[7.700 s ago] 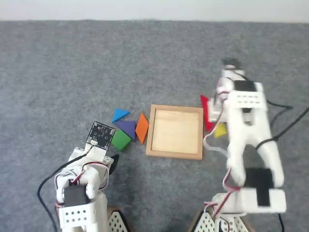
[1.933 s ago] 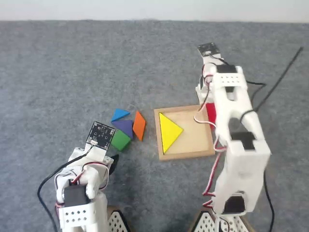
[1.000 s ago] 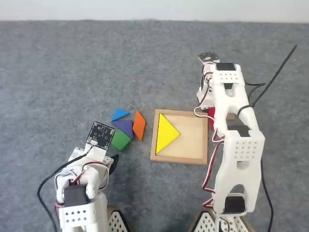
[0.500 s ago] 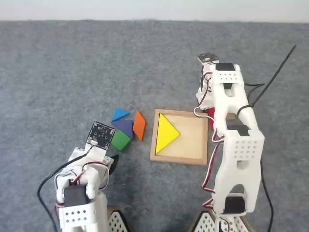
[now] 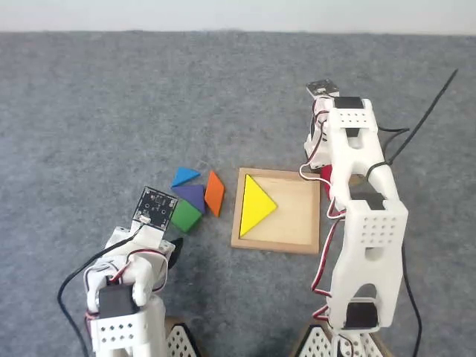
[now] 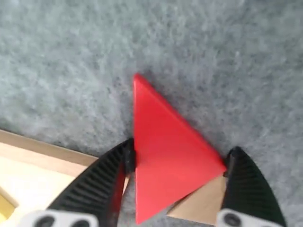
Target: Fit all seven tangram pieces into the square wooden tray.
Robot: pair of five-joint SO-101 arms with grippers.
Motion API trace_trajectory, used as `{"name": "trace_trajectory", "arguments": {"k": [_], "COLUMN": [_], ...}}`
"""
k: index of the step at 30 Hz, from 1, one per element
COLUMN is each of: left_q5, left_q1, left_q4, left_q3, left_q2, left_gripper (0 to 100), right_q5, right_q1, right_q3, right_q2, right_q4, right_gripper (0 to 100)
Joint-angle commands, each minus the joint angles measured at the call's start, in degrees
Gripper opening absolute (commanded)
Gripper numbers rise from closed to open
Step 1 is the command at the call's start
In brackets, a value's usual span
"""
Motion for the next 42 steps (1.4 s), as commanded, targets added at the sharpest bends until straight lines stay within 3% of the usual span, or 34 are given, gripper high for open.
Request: {"name": "trace_trajectory", "arguments": {"k": [1, 12, 34, 38, 42], "left_q5": [0.35, 0.35, 0.35, 0.35, 0.35], "left_q1": [0.18, 0.18, 0.18, 0.18, 0.18], "left_q4": [0.18, 0.18, 0.18, 0.18, 0.18], "left_q3": [-0.48, -0.48, -0.48, -0.48, -0.48], "left_q2": [-1.05, -1.05, -1.05, -1.05, -1.05], "left_gripper": [28, 28, 28, 28, 28], "right_q5": [0.35, 0.35, -0.62, -3.34, -4.75], "right_q1": [0.57, 0.31, -16.22, -19.21, -20.35], "right_q3": [0.09, 0.09, 0.62, 7.56, 23.56], "right_q2": [-5.05, -18.51, -24.48, -31.34, -45.58], "right_q4": [1.19, 9.63, 19.47, 16.84, 8.13], "right_gripper": [25.6, 25.6, 25.7, 25.7, 25.7]}}
